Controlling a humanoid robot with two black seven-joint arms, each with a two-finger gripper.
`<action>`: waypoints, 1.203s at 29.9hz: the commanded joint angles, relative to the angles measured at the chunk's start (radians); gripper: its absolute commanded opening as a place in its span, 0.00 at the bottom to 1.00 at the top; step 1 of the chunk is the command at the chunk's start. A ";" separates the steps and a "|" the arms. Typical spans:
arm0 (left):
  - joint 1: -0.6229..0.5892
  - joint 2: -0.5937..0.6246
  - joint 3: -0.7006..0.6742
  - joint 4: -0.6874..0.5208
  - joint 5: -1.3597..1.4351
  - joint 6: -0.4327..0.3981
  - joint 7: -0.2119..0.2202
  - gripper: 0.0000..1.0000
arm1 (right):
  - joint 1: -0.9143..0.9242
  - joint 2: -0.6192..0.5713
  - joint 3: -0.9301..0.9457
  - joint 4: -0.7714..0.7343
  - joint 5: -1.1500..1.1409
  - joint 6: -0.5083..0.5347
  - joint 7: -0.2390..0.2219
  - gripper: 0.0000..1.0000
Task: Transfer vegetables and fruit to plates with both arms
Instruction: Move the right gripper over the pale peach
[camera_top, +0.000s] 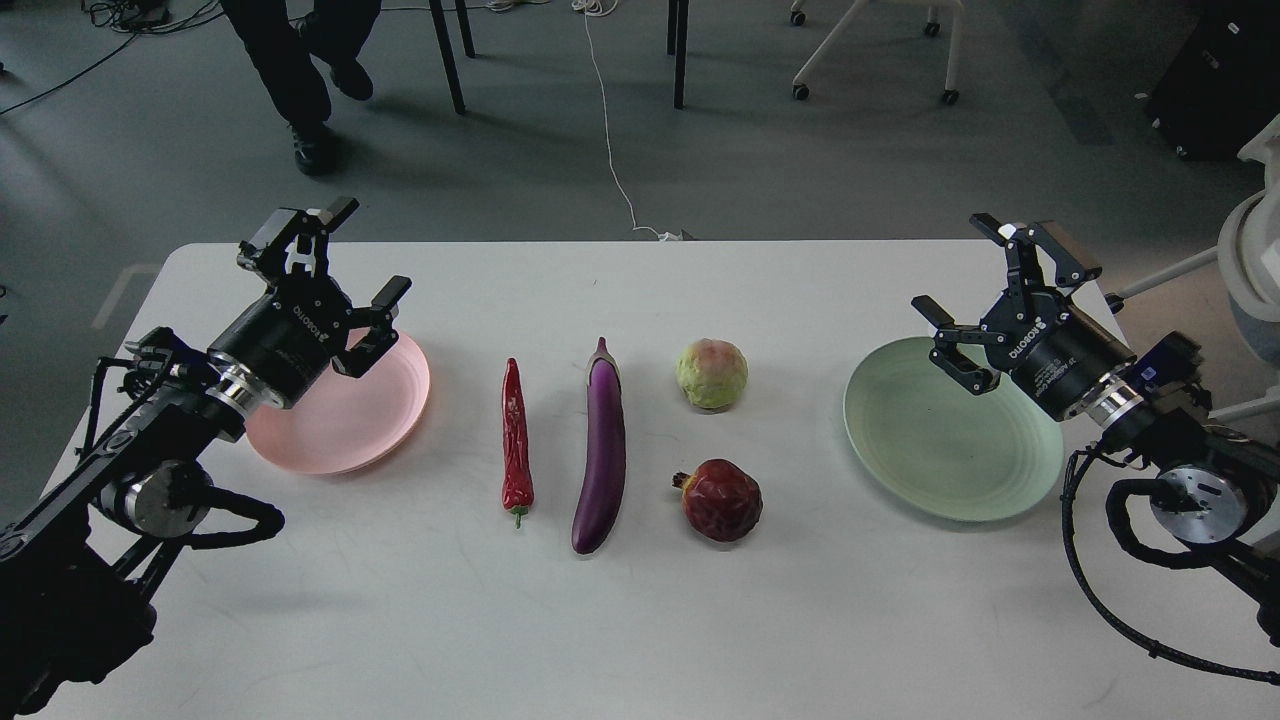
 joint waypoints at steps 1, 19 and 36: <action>0.001 0.016 0.002 -0.001 0.005 -0.003 -0.003 0.98 | 0.031 -0.006 0.001 -0.001 -0.002 0.000 0.000 0.99; -0.050 0.070 0.003 -0.004 -0.010 -0.014 -0.006 0.98 | 0.923 0.280 -0.720 -0.207 -0.979 -0.030 0.000 0.99; -0.039 0.074 0.005 -0.017 -0.007 -0.025 -0.036 0.98 | 0.908 0.675 -1.183 -0.555 -1.209 -0.172 0.000 0.99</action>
